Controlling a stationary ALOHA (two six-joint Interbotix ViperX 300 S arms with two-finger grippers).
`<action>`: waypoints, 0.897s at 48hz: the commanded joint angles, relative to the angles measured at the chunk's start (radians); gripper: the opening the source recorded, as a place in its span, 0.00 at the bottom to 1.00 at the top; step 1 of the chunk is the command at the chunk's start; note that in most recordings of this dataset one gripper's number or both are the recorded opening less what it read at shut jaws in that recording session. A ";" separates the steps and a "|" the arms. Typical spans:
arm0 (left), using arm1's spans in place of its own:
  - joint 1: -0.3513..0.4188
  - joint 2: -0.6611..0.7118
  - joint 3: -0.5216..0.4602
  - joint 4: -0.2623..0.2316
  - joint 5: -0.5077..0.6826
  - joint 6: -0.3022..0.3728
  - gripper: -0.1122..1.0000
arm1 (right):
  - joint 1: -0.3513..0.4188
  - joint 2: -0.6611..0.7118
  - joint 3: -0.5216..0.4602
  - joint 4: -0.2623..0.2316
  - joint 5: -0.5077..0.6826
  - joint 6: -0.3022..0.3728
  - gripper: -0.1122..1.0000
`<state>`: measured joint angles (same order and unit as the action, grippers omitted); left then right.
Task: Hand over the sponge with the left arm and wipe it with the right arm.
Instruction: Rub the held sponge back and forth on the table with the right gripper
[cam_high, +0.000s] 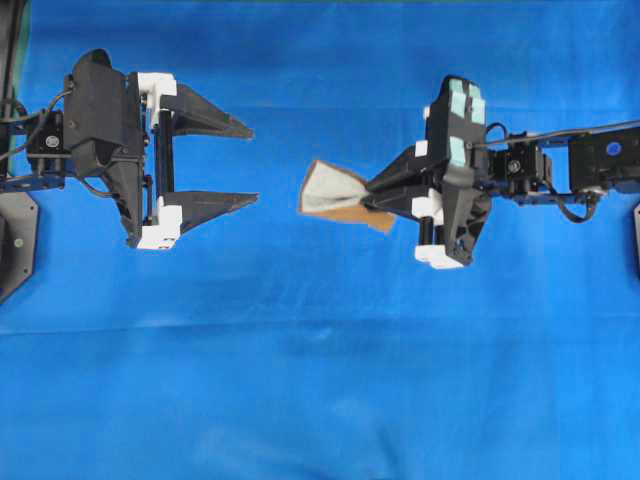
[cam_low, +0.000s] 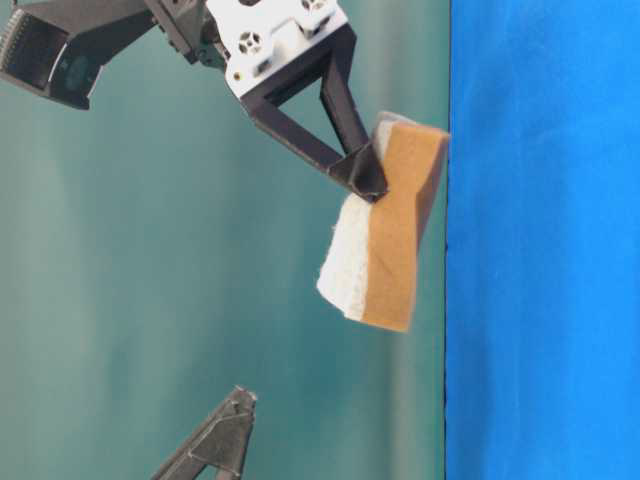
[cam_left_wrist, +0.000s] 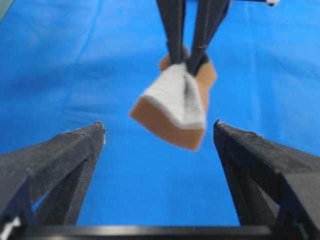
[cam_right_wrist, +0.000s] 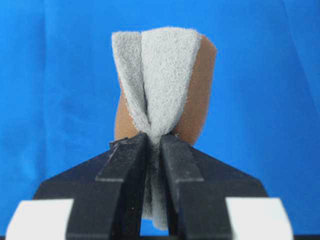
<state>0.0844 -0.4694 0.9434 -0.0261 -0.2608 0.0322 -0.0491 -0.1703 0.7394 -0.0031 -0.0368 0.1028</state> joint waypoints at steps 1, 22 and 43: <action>0.000 -0.011 -0.009 -0.003 -0.012 0.002 0.89 | 0.026 0.008 -0.028 0.000 0.008 0.003 0.24; 0.000 -0.011 -0.008 -0.003 -0.012 0.003 0.89 | 0.084 0.235 -0.066 0.003 0.017 0.009 0.24; -0.002 -0.011 -0.008 -0.003 -0.012 0.005 0.89 | 0.067 0.310 -0.064 0.002 0.015 0.005 0.24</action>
<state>0.0844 -0.4694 0.9434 -0.0276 -0.2623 0.0337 0.0368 0.1503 0.6918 0.0000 -0.0215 0.1104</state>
